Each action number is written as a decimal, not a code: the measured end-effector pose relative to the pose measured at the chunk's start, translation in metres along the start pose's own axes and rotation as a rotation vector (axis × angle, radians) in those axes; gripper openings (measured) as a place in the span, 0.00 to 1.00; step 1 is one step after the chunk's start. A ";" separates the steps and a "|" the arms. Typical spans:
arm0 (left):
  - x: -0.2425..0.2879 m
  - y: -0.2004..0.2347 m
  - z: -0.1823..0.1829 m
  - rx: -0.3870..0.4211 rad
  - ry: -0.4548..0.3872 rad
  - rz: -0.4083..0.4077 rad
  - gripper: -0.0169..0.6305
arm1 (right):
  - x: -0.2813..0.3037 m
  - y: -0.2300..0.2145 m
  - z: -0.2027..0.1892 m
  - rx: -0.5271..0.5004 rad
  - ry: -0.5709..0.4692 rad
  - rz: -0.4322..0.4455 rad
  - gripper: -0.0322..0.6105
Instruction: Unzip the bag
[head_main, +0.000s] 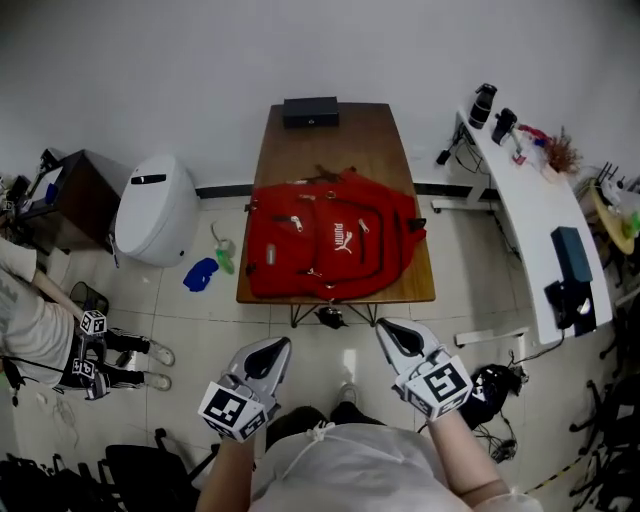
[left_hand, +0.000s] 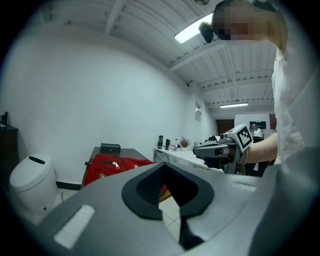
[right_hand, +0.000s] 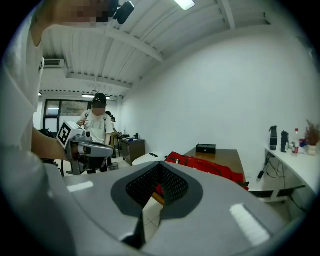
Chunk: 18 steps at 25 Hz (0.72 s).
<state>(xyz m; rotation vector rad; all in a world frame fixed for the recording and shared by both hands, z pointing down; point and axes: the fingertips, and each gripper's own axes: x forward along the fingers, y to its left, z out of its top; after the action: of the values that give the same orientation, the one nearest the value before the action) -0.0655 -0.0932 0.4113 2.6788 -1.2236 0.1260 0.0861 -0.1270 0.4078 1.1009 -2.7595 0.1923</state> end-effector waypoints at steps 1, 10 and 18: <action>0.007 0.005 -0.001 -0.005 0.007 -0.007 0.04 | 0.009 -0.004 -0.006 0.014 0.018 0.006 0.06; 0.082 0.050 -0.057 -0.014 0.160 -0.092 0.04 | 0.078 -0.012 -0.085 0.107 0.251 0.065 0.06; 0.136 0.085 -0.127 -0.079 0.267 -0.183 0.04 | 0.145 -0.018 -0.187 0.254 0.412 0.049 0.17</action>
<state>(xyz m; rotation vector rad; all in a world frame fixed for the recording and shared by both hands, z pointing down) -0.0402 -0.2217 0.5691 2.5860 -0.8823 0.3849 0.0145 -0.2041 0.6207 0.9196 -2.4352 0.7077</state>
